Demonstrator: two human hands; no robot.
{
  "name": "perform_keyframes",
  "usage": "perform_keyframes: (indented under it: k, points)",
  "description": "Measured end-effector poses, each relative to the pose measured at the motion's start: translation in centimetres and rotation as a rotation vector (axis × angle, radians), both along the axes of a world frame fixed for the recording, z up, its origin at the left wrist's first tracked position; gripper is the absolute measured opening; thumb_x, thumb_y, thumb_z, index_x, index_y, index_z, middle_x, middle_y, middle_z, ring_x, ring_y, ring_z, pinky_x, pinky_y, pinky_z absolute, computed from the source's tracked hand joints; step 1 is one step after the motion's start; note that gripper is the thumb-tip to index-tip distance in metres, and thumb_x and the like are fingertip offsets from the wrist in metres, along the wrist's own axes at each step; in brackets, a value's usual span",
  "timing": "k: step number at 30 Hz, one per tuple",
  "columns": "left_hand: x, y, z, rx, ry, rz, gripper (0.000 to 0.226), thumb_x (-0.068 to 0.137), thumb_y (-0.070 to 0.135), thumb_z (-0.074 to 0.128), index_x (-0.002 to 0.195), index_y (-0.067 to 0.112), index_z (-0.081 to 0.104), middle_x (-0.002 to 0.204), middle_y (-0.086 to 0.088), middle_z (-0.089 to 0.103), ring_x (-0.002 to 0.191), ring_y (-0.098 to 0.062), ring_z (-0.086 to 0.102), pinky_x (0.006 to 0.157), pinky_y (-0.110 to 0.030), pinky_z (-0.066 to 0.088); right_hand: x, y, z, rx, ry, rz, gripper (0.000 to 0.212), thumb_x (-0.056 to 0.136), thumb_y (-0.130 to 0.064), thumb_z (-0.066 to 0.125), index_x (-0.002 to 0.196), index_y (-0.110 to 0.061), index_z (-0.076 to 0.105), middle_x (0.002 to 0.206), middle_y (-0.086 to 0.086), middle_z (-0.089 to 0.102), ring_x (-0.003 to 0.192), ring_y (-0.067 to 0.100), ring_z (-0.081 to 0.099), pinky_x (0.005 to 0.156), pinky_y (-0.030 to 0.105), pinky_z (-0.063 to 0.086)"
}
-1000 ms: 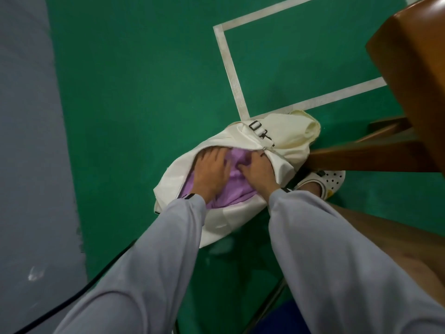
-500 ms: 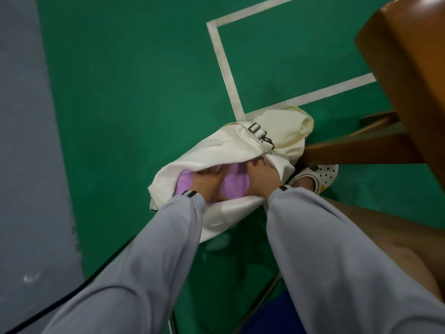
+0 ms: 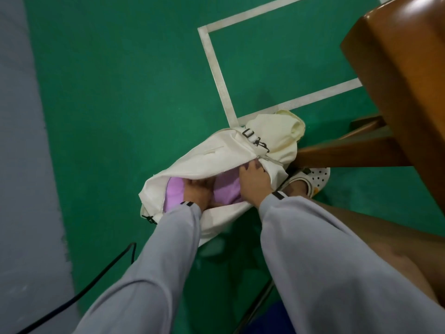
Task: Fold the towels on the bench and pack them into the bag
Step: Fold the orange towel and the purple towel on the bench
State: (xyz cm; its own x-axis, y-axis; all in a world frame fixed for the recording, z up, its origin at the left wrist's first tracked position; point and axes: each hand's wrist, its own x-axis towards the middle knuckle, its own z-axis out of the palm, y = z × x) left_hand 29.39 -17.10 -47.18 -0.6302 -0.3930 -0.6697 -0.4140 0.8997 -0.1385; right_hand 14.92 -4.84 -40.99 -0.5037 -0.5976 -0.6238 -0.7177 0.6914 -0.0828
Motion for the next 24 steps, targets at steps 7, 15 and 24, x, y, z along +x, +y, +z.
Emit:
perform_keyframes:
  k: [7,15,24]
  points:
    - [-1.3,2.1,1.7,-0.043,0.043,0.073,0.121,0.081,0.077,0.053,0.156,0.027,-0.027,0.166,-0.023,-0.007,0.148,-0.056,0.003,0.115,-0.074,0.005,0.5,-1.1,-0.1,-0.175,0.086,0.027,0.041,0.093,-0.022,0.064,0.129,-0.01,0.05,0.127,0.015,0.057,0.115,0.031,0.06,0.092,0.038,0.051]
    - [-3.5,-0.6,3.4,0.199,0.146,-0.048,0.09,0.089,0.032,0.068,0.159,0.009,0.017,0.144,-0.024,0.049,0.133,-0.042,0.048,0.114,-0.053,0.036,1.5,-0.6,-2.1,-0.01,-0.127,0.05,0.025,0.1,-0.011,0.053,0.118,-0.009,0.069,0.12,0.011,0.07,0.111,0.028,0.067,0.095,0.038,0.052]
    - [-3.1,-0.9,0.7,0.598,0.236,0.656,0.047,0.06,0.104,0.045,0.099,0.078,0.047,0.126,0.015,0.065,0.11,-0.031,0.066,0.094,-0.053,0.055,0.8,-1.0,-4.4,-0.023,-0.29,0.001,0.032,0.086,-0.008,0.065,0.118,-0.007,0.067,0.115,0.016,0.07,0.11,0.034,0.067,0.09,0.038,0.054]
